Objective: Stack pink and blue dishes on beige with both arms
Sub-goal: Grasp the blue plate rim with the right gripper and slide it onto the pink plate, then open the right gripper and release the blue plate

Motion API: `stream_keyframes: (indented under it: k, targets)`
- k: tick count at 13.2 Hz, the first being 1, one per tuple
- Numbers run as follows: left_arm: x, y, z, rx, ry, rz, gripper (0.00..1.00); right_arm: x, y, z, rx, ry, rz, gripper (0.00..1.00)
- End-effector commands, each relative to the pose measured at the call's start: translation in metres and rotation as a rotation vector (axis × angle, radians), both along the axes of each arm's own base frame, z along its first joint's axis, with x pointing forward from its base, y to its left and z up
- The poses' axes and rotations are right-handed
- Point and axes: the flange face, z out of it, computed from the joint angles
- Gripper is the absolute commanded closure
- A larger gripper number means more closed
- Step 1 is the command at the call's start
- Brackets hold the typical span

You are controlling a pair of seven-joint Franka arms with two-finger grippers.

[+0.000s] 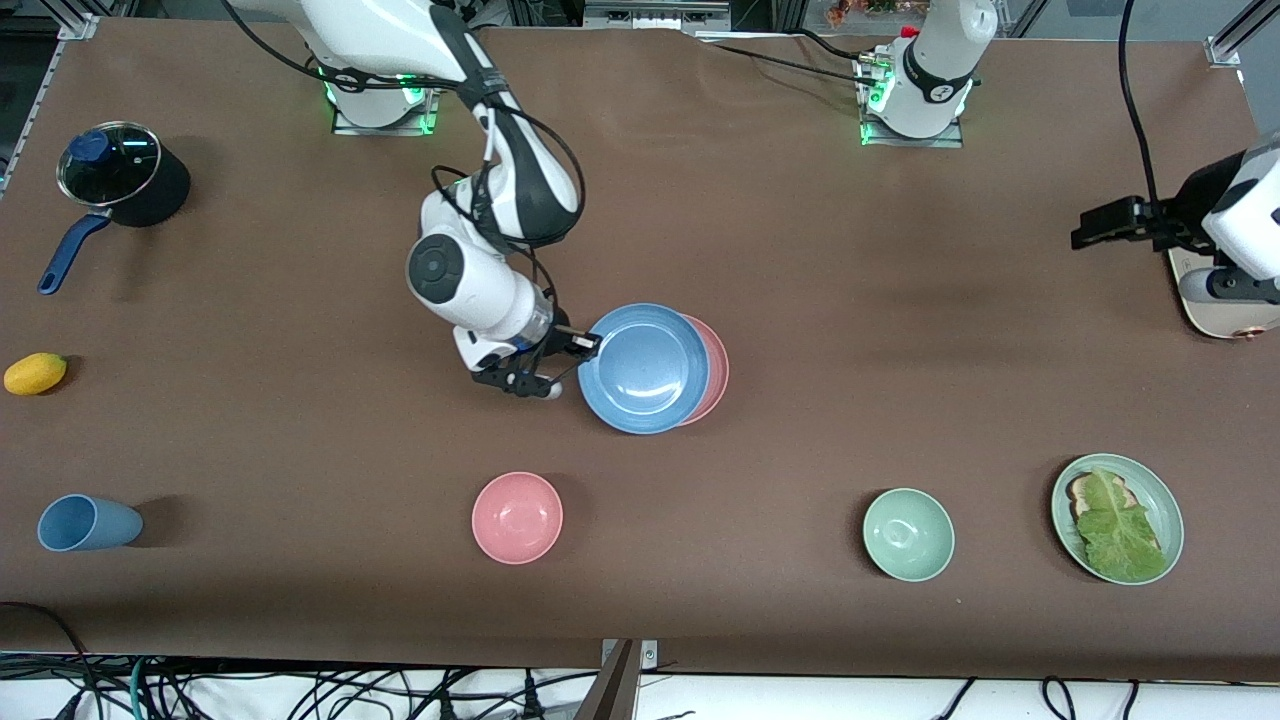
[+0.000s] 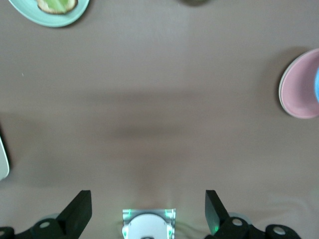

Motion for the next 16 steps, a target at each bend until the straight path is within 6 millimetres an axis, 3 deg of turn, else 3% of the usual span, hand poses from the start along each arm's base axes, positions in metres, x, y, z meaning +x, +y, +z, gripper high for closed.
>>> stream_keyframes:
  k: [1, 3, 5, 8, 9, 10, 12, 16]
  targets:
    - [-0.015, -0.021, -0.001, 0.029, 0.030, -0.052, 0.00, -0.003, 0.019, -0.009, -0.026, -0.038, 0.016, 1.00]
    - [-0.017, -0.021, -0.007, 0.027, 0.042, -0.050, 0.00, -0.009, 0.027, -0.016, -0.060, -0.065, 0.048, 1.00]
    - [-0.024, -0.014, 0.010, 0.024, 0.009, -0.039, 0.00, -0.012, 0.032, -0.023, -0.096, -0.077, 0.070, 1.00]
    - [-0.023, 0.000, 0.001, 0.023, 0.027, -0.019, 0.00, -0.018, 0.040, -0.029, -0.110, -0.088, 0.095, 1.00]
    - [-0.022, 0.002, -0.001, 0.023, 0.030, -0.018, 0.00, -0.017, 0.040, -0.028, -0.109, -0.090, 0.096, 0.75]
    - [-0.022, 0.002, -0.001, 0.023, 0.030, -0.018, 0.00, -0.019, 0.041, -0.028, -0.114, -0.090, 0.101, 0.03]
    - [-0.021, 0.002, -0.001, 0.025, 0.025, -0.022, 0.00, -0.016, 0.036, -0.022, -0.116, -0.094, 0.101, 0.00]
    - [-0.017, 0.001, 0.000, 0.024, -0.002, -0.095, 0.00, 0.015, -0.020, 0.026, -0.154, -0.063, 0.053, 0.00]
